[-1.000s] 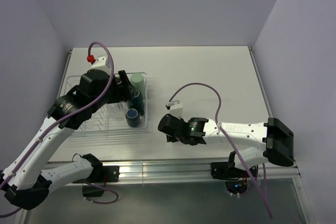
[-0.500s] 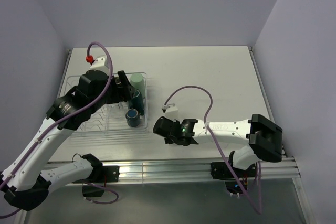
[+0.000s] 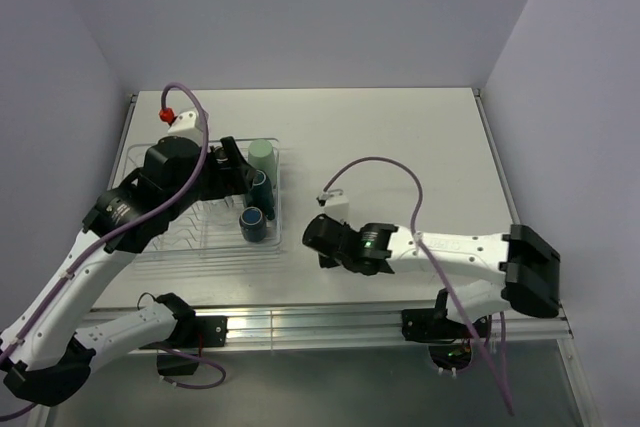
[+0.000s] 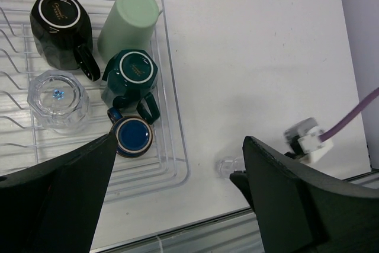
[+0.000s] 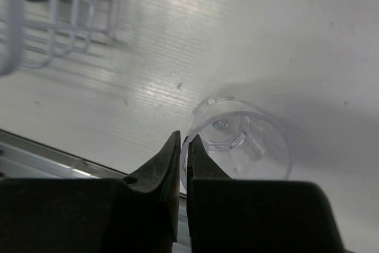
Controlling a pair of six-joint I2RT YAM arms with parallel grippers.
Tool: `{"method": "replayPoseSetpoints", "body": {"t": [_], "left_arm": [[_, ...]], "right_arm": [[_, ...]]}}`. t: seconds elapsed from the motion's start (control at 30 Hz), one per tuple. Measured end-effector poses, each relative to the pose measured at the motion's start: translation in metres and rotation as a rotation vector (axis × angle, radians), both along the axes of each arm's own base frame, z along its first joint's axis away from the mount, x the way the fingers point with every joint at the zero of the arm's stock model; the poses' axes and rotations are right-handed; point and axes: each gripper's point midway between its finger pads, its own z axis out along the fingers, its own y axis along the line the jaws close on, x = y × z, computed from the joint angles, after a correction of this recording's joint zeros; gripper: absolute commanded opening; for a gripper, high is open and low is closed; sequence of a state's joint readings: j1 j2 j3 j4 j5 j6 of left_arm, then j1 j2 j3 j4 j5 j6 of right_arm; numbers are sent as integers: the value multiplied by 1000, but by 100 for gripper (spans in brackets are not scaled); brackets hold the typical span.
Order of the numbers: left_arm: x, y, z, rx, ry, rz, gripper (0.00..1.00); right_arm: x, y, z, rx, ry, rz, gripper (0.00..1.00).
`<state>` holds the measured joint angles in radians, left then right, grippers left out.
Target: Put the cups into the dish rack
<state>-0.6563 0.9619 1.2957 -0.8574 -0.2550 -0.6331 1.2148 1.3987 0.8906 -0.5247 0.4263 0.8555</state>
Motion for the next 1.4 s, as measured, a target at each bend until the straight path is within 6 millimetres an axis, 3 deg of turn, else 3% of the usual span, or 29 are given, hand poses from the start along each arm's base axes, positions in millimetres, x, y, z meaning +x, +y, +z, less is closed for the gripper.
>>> {"method": "replayPoseSetpoints", "body": {"t": [0.17, 0.33, 0.53, 0.77, 0.87, 1.1, 1.4], "left_arm": [[-6, -3, 9, -37, -21, -32, 97], [-16, -16, 25, -115, -69, -119, 99], [-22, -40, 41, -205, -117, -254, 99], [-14, -64, 33, -259, -101, -368, 99], [-12, -70, 29, -282, -95, -405, 99], [-17, -82, 39, -364, -152, -510, 99], [-25, -90, 55, -450, -211, -586, 99]], "right_arm": [[28, -9, 66, 232, -54, -50, 0], [67, -26, 152, 552, -158, -95, 0], [62, 0, 217, 781, -181, 62, 0], [44, 28, 273, 1042, -166, 253, 0], [40, 34, 286, 1129, -150, 305, 0], [39, 47, 289, 1263, -69, 365, 0], [32, 43, 306, 1378, -51, 438, 0]]}}
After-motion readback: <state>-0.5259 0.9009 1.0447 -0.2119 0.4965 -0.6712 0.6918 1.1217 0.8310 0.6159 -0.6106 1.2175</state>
